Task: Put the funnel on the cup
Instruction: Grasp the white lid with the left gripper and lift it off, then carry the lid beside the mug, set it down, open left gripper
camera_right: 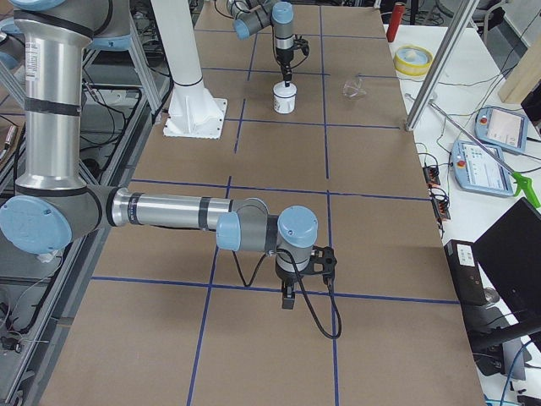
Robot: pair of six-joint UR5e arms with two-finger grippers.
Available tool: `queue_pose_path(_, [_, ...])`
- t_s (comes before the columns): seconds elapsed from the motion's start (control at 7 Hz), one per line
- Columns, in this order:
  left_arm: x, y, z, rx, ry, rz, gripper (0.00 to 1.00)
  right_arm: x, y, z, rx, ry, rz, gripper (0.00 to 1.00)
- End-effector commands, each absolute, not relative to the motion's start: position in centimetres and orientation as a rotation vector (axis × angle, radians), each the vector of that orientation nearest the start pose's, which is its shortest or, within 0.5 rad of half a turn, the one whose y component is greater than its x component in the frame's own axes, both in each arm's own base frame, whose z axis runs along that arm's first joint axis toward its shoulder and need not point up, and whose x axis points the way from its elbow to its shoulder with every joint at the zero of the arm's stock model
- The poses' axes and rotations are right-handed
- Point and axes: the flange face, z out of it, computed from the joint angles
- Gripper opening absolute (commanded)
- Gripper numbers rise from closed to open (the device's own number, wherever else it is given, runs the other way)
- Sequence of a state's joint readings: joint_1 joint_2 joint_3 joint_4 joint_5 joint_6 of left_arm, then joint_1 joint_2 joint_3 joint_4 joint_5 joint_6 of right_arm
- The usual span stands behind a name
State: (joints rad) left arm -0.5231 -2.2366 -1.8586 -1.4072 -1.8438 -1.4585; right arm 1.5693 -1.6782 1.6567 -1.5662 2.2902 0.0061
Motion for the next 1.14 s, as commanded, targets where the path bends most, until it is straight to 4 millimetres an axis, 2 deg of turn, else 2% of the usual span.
queue_pose_path(0.0, [47.4,-40.2,16.2,0.010,0.834,-0.273,0.00,6.7,-44.5,67.0,-0.019,-0.719,0.010,1.00])
queue_pose_path(0.14, [43.1,-39.4,13.8,0.064,0.863,-0.221,0.00,6.7,-44.5,67.0,-0.019,-0.719,0.010,1.00])
queue_pose_path(0.29, [37.7,-41.4,13.3,0.142,0.877,-0.212,0.00,6.7,-44.5,67.0,-0.019,-0.719,0.010,1.00])
queue_pose_path(0.43, [34.6,-40.4,16.8,0.188,0.850,-0.131,0.00,6.7,-44.5,67.0,-0.019,-0.719,0.010,1.00])
queue_pose_path(0.57, [33.0,-39.1,21.8,0.217,0.836,-0.029,0.00,6.7,-44.5,67.1,-0.020,-0.719,0.011,1.00])
queue_pose_path(0.71, [32.8,-38.9,27.4,0.234,0.857,-0.015,0.00,6.7,-44.5,67.0,-0.019,-0.719,0.010,1.00])
queue_pose_path(0.86, [34.2,-39.9,31.3,0.259,0.902,-0.013,0.00,6.7,-44.5,67.0,-0.019,-0.719,0.010,1.00])
queue_pose_path(1.0, [37.1,-41.3,34.5,0.225,0.876,-0.015,0.00,6.7,-44.5,67.0,-0.019,-0.719,0.010,1.00])
